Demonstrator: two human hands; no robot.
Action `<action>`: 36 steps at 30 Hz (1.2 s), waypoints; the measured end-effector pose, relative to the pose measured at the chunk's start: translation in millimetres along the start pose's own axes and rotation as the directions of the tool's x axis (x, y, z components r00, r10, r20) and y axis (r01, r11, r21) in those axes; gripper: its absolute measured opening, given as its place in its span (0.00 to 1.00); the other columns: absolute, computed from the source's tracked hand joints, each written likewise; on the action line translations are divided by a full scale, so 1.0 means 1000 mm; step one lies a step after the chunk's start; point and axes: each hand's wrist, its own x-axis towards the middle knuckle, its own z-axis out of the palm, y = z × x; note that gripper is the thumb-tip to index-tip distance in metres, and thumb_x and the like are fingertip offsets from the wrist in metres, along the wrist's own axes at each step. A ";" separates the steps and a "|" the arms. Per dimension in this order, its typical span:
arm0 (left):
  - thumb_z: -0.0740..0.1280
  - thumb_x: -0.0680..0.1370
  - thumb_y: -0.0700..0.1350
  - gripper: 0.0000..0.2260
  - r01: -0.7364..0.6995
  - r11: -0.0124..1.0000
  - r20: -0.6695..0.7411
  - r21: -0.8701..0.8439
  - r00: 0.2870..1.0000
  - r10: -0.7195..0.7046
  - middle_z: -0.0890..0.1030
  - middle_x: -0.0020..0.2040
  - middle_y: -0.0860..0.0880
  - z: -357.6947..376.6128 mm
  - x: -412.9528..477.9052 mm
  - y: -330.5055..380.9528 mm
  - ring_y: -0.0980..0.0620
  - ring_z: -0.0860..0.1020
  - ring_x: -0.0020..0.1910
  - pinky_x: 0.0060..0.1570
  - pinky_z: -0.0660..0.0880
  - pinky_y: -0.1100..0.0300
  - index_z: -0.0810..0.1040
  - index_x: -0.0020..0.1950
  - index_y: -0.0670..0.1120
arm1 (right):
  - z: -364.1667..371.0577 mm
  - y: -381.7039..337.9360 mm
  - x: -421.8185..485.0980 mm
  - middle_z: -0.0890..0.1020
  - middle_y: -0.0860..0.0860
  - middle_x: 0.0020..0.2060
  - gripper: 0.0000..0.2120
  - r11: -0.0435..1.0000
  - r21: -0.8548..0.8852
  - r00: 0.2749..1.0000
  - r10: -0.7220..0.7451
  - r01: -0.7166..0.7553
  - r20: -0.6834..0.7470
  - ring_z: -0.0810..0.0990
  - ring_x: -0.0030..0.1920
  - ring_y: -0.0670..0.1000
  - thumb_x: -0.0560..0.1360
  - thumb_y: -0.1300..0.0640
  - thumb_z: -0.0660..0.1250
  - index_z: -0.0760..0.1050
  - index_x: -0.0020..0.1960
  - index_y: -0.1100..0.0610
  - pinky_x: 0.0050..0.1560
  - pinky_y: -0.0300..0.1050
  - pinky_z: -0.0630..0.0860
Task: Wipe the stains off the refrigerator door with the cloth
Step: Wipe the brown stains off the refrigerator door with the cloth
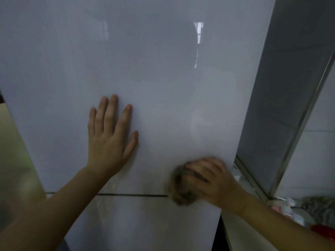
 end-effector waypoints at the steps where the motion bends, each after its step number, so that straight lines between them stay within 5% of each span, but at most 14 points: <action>1: 0.61 0.81 0.54 0.28 0.002 1.000 0.008 0.003 1.000 -0.002 0.59 0.79 0.35 -0.001 0.000 0.000 0.35 0.56 0.80 0.76 0.56 0.34 0.64 0.78 0.42 | -0.009 0.013 0.011 0.81 0.56 0.63 0.13 0.998 -0.001 0.998 0.055 -0.055 -0.026 0.76 0.63 0.59 0.82 0.50 0.64 0.78 0.64 0.52 0.68 0.59 0.69; 5: 0.61 0.81 0.53 0.29 -0.005 1.000 0.033 0.005 0.999 0.005 0.59 0.80 0.35 -0.004 0.001 0.000 0.35 0.56 0.80 0.76 0.56 0.34 0.64 0.79 0.42 | -0.054 0.069 0.064 0.76 0.59 0.67 0.23 0.955 -0.006 0.945 0.292 -0.296 -0.146 0.73 0.65 0.61 0.80 0.42 0.66 0.76 0.68 0.56 0.68 0.59 0.66; 10: 0.61 0.81 0.54 0.29 0.006 1.000 0.050 0.000 0.999 -0.006 0.57 0.80 0.35 -0.004 -0.001 0.001 0.35 0.54 0.80 0.77 0.54 0.35 0.62 0.79 0.43 | -0.068 0.081 0.086 0.78 0.59 0.66 0.24 0.880 -0.009 0.861 0.464 -0.476 -0.209 0.74 0.66 0.62 0.76 0.45 0.72 0.79 0.67 0.58 0.67 0.59 0.66; 14: 0.60 0.82 0.55 0.29 0.009 1.000 0.061 0.004 0.998 -0.010 0.56 0.80 0.36 -0.005 0.000 0.001 0.35 0.54 0.80 0.77 0.54 0.35 0.61 0.80 0.43 | -0.046 0.048 0.050 0.77 0.59 0.67 0.24 0.899 0.003 0.888 0.432 -0.437 -0.156 0.73 0.67 0.62 0.77 0.44 0.71 0.78 0.68 0.56 0.69 0.61 0.66; 18: 0.60 0.82 0.55 0.29 -0.005 1.000 0.063 0.015 0.998 0.004 0.56 0.80 0.35 -0.005 -0.002 -0.001 0.35 0.54 0.80 0.78 0.53 0.36 0.60 0.80 0.43 | -0.012 -0.005 -0.011 0.70 0.56 0.71 0.29 0.969 -0.019 0.967 0.245 -0.245 0.067 0.70 0.69 0.61 0.75 0.39 0.69 0.71 0.70 0.52 0.74 0.62 0.61; 22: 0.59 0.82 0.55 0.29 -0.011 1.000 0.062 0.011 0.998 0.010 0.56 0.80 0.35 -0.004 -0.003 -0.002 0.35 0.53 0.80 0.78 0.52 0.37 0.60 0.80 0.43 | 0.010 -0.040 -0.060 0.73 0.54 0.73 0.26 0.997 -0.025 0.974 0.078 -0.074 0.215 0.73 0.71 0.57 0.73 0.52 0.74 0.75 0.70 0.52 0.75 0.58 0.66; 25: 0.59 0.82 0.55 0.29 -0.019 1.000 0.070 0.019 0.997 0.017 0.56 0.81 0.36 -0.004 -0.004 -0.004 0.35 0.53 0.81 0.78 0.52 0.36 0.60 0.80 0.43 | 0.008 -0.036 -0.060 0.78 0.53 0.69 0.20 0.996 -0.022 0.983 0.085 -0.083 0.164 0.77 0.67 0.55 0.77 0.58 0.72 0.78 0.68 0.52 0.73 0.55 0.68; 29: 0.59 0.82 0.56 0.30 -0.037 0.999 0.107 0.013 0.994 0.035 0.56 0.81 0.36 -0.011 -0.001 -0.006 0.36 0.53 0.81 0.78 0.53 0.37 0.60 0.80 0.43 | -0.021 0.004 -0.016 0.74 0.55 0.69 0.17 0.985 -0.036 0.984 0.169 -0.167 0.050 0.74 0.65 0.58 0.82 0.54 0.62 0.73 0.70 0.53 0.71 0.55 0.65; 36: 0.56 0.82 0.57 0.29 -0.021 1.000 0.240 0.017 0.971 0.016 0.53 0.82 0.39 -0.031 0.003 -0.006 0.39 0.52 0.82 0.78 0.55 0.38 0.59 0.81 0.46 | -0.097 0.116 0.143 0.75 0.61 0.69 0.31 0.929 -0.057 0.925 0.356 -0.366 -0.133 0.73 0.67 0.63 0.78 0.37 0.66 0.73 0.73 0.57 0.66 0.57 0.66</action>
